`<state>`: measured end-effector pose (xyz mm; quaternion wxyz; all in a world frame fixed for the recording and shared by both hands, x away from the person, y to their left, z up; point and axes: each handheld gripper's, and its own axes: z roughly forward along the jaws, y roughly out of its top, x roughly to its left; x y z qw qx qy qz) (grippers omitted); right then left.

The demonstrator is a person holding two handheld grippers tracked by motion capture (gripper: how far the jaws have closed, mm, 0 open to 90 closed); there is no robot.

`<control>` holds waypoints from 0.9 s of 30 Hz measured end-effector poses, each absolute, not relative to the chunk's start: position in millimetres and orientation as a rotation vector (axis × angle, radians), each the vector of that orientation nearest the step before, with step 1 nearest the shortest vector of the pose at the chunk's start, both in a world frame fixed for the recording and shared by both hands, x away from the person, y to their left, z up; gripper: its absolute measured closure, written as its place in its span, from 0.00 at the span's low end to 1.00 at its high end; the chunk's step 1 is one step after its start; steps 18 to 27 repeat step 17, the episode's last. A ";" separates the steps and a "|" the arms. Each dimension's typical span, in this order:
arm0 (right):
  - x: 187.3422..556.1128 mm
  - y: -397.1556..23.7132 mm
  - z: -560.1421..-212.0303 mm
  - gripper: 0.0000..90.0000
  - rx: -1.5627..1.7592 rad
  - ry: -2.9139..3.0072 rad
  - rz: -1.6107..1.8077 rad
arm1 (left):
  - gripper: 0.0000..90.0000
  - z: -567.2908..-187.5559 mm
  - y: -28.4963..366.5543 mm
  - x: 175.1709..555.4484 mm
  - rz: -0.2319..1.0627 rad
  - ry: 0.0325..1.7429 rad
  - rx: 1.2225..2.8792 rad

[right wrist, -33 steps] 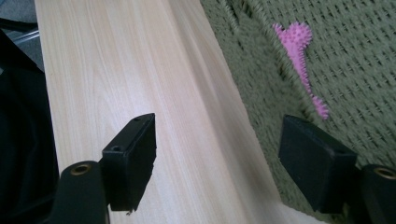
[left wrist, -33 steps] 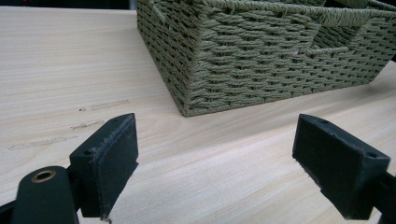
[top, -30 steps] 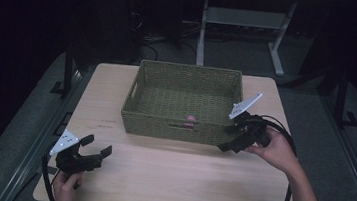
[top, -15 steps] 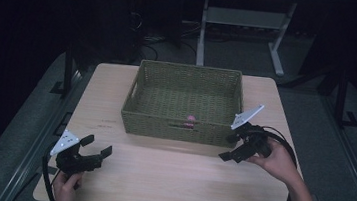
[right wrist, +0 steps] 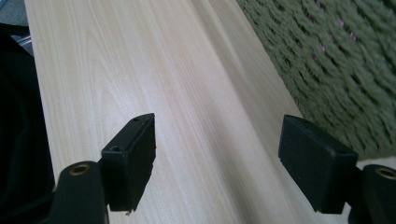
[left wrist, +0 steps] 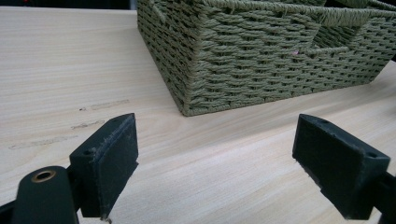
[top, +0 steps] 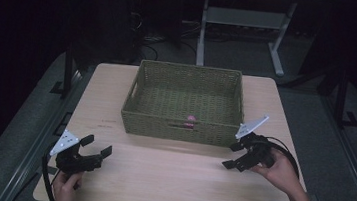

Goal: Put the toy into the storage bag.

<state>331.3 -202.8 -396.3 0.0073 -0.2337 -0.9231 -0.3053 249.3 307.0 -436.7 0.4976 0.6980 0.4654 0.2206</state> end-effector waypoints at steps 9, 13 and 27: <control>323.0 -209.6 -409.3 0.30 -0.774 -2.868 -0.957 | 0.15 -436.6 307.0 249.3 0.536 1.123 1.696; 319.2 -210.5 -414.0 0.29 -0.769 -2.875 -0.949 | 0.15 -436.7 307.1 249.6 0.535 1.123 1.696; 313.8 -211.9 -419.0 0.29 -0.786 -2.870 -0.951 | 0.15 -436.4 307.0 249.9 0.536 1.119 1.698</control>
